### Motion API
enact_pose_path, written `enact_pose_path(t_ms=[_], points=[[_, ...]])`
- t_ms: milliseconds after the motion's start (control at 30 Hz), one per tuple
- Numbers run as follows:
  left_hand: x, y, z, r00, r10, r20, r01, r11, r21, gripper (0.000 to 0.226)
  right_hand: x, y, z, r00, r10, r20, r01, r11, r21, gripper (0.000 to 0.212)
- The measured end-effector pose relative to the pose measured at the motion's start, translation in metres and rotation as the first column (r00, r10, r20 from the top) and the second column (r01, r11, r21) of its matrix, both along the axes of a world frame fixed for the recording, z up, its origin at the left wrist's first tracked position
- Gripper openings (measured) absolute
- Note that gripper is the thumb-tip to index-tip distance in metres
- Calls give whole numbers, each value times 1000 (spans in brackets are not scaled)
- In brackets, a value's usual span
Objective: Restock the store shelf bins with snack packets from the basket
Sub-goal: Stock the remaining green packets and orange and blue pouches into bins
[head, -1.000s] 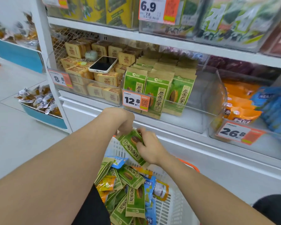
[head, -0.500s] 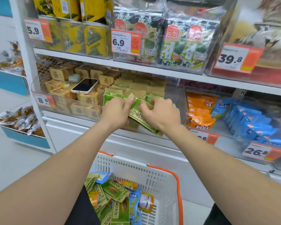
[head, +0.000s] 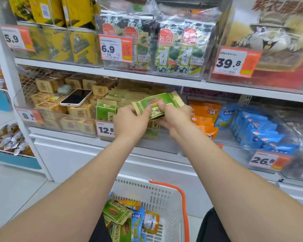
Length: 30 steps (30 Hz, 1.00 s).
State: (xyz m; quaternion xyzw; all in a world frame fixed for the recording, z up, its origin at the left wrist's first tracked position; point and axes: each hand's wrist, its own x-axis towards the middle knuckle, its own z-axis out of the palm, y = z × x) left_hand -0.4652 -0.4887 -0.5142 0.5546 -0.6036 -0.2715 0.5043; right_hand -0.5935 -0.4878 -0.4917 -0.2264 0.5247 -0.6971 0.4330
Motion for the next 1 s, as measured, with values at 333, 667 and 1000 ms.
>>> enact_pose_path(t_ms=[333, 667, 1000], points=[[2, -1, -13, 876, 208, 435, -130, 971, -203, 65, -15, -5, -12, 869, -62, -492, 124, 988, 93, 53], [10, -14, -21, 885, 147, 441, -87, 984, -154, 79, -9, -16, -22, 563, 176, -808, 71, 963, 259, 54], [7, -17, -22, 915, 96, 392, -47, 990, -132, 70, 4, -25, -32, 445, 213, -870, 156, 938, 310, 51]])
